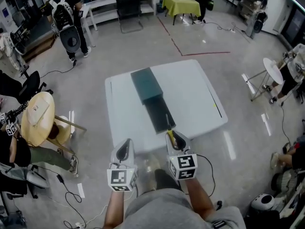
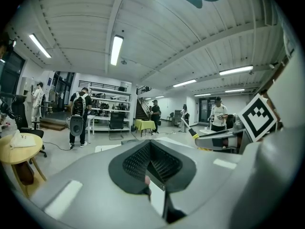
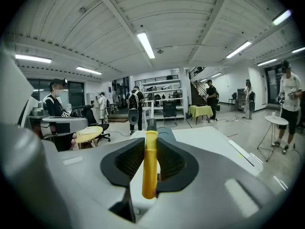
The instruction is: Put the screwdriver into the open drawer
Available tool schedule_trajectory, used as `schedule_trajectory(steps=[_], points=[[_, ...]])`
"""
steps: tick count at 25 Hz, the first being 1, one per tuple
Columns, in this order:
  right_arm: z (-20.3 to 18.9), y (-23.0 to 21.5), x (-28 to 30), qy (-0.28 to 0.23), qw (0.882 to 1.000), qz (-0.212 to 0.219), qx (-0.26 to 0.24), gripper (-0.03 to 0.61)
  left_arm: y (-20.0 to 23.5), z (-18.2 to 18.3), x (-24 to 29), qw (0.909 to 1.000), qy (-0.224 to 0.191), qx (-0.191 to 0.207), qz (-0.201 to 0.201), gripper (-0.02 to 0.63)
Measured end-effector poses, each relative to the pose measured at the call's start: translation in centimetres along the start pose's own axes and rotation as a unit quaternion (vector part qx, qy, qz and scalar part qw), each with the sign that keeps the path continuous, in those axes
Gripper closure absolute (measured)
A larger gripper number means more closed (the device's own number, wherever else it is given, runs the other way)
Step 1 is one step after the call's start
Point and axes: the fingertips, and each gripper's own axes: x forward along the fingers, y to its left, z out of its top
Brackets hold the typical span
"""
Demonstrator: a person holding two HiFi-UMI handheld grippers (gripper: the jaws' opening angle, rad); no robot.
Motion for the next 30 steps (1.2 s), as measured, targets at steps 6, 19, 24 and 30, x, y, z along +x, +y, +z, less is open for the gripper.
schedule_trajectory(steps=[6, 19, 24, 30], points=[[-0.4, -2.1, 1.3, 0.008, 1.0, -0.013, 0.015, 0.495, -0.8, -0.3, 2.8, 0.9998, 0.007, 0.0, -0.021, 0.601], [-0.7, -5.9, 9.9, 0.055, 0.998, 0.001, 0.034, 0.495, 0.3, -2.0, 12.2, 0.9981, 0.048, -0.011, -0.036, 0.601], [-1.7, -6.7, 13.7, 0.084, 0.995, 0.014, 0.043, 0.494, 0.9, -2.9, 15.2, 0.9972, 0.065, -0.016, -0.032, 0.601], [-3.4, -7.1, 17.6, 0.124, 0.99, 0.031, 0.055, 0.494, 2.2, -4.9, 17.8, 0.9949, 0.096, -0.025, -0.022, 0.601]])
